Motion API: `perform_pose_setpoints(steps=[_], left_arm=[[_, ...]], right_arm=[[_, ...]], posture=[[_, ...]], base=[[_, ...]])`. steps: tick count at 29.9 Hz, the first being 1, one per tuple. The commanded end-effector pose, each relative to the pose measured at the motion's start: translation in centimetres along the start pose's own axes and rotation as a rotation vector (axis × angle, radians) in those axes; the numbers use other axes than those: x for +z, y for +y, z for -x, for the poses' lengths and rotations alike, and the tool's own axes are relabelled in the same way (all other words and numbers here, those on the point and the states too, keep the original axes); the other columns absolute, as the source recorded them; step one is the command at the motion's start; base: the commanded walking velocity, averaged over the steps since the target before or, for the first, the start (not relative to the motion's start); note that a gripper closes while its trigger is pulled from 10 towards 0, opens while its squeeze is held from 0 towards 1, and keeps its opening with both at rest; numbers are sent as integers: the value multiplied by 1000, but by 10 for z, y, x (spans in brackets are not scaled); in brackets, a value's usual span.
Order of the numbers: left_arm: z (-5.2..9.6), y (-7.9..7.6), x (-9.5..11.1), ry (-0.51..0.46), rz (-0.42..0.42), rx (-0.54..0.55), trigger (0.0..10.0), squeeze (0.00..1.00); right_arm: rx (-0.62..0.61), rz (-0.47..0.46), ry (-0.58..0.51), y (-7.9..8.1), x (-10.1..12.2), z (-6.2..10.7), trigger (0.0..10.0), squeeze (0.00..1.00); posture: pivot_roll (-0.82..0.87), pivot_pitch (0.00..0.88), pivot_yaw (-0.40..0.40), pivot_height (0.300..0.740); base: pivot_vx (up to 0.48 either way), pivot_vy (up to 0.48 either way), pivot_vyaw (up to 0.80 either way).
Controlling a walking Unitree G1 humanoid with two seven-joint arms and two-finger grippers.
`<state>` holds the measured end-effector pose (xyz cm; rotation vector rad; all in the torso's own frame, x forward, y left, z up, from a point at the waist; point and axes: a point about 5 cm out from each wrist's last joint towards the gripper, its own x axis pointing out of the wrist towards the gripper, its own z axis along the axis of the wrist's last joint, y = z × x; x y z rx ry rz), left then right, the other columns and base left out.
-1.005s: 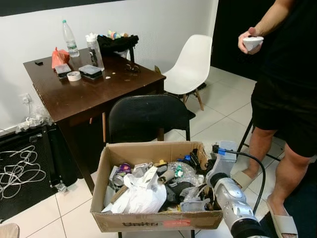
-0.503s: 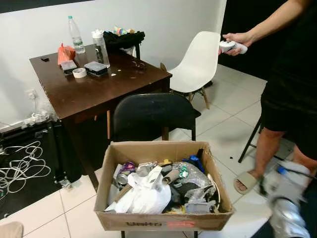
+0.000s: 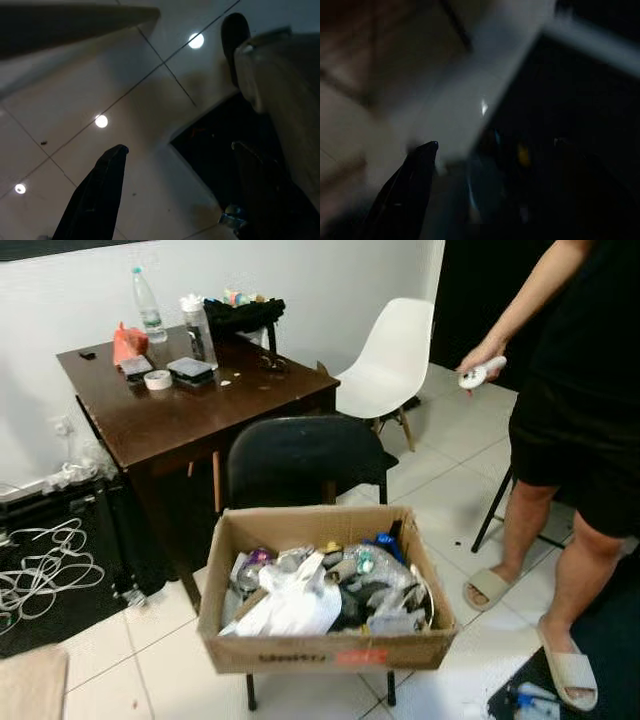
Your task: Picking trash to rubbish bin
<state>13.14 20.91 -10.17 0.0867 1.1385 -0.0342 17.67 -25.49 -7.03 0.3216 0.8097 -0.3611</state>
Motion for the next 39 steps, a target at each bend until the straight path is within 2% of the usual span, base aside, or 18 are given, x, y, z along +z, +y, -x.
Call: perform_pose_setpoints(steps=[1,3,6,8,11,15,25,33,35,39], left_arm=[[2,1,-13,45,-7,2,10000,0],[2,1,-13,43,-6,2,10000,0],[2,1,-13,42,-7,2,10000,0],[2,1,-12,34,-5,4,10000,0],[2,2,-11,30,-7,3,10000,0],[2,3,-12,32,-26,-6,10000,0],[2,4,-11,34,-48,-24,10000,0],[2,6,-8,19,-42,0,10000,0],[2,8,-7,16,-14,14,10000,0],[2,9,-6,19,-29,12,10000,0]], right_arm=[[-24,24,80,-5,-20,4,10000,0],[-33,49,164,-7,-42,10,10000,0],[-39,84,211,-9,-54,14,10000,0],[-54,151,349,-16,-89,28,10000,0],[-60,172,403,-19,-102,35,10000,0],[-56,183,416,-19,-106,36,10000,0],[-26,195,385,-10,-97,30,10000,0],[-27,211,394,-10,-99,31,10000,0],[-27,225,397,-10,-100,32,10000,0],[-24,236,402,-10,-102,33,10000,0]], posture=[[-158,115,82,740],[-156,115,81,740],[-152,112,83,740],[-140,111,85,740],[-140,111,85,740],[-132,111,88,740],[-128,108,94,740],[-127,105,95,740],[-126,104,97,740],[-124,104,98,740]], base=[[-480,0,0],[-480,0,0],[-480,0,0],[-202,0,0],[0,0,0],[0,0,0],[0,-446,0],[0,-447,0],[0,0,0],[0,0,0]])
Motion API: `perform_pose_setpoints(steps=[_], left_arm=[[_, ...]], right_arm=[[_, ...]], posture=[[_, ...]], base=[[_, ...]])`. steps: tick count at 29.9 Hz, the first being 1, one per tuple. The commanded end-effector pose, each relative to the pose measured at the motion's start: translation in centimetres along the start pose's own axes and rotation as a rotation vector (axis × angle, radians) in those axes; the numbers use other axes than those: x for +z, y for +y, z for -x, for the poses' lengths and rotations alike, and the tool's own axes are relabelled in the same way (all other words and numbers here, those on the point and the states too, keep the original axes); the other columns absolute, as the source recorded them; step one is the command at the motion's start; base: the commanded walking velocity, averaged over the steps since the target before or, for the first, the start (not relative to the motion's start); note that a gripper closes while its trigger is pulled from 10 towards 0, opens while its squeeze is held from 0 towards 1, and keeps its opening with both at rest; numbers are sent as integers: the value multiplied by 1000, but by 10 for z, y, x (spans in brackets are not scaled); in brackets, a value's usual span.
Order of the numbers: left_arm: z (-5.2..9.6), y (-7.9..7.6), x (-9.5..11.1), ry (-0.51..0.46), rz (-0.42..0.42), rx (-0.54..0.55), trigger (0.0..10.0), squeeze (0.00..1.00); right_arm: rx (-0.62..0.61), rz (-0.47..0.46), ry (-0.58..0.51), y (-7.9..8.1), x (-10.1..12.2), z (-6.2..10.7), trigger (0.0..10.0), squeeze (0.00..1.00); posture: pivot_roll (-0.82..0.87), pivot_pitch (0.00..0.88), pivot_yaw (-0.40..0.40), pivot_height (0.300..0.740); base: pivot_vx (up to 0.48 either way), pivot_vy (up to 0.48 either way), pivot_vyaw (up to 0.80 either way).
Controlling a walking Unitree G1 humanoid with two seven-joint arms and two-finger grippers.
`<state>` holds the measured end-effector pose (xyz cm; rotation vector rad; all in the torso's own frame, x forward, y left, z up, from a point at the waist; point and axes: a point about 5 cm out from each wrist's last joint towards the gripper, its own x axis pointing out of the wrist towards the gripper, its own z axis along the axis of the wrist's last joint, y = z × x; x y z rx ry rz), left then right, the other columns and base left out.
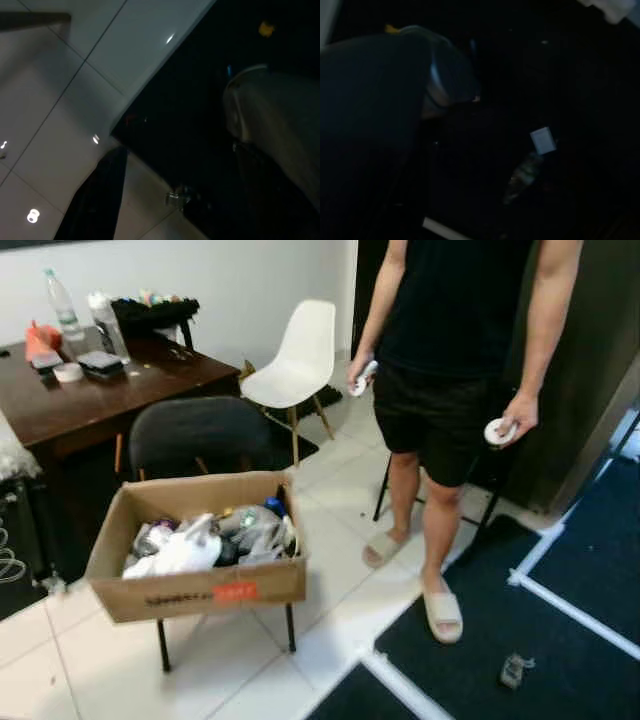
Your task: Picking trash to rubbish bin
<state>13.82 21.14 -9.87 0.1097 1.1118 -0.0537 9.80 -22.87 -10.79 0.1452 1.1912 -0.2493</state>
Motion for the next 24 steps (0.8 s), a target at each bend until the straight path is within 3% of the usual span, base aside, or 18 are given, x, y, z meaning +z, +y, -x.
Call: perform_pose_setpoints(steps=[1,4,16,24], left_arm=[[3,5,-13,45,0,13,10000,0],[3,5,-13,43,1,11,10000,0],[2,3,-9,29,11,5,10000,0],[2,-3,-17,31,46,-4,10000,0]], right_arm=[[28,8,52,9,-16,1,10000,0],[40,22,53,10,-15,1,10000,0],[51,100,61,10,-16,1,10000,0],[27,246,75,-2,-16,2,10000,0]], posture=[[-124,103,98,740],[-123,103,99,740],[-123,105,95,740],[-104,130,65,740]], base=[[0,0,0],[0,0,0],[0,0,767],[0,0,781]])
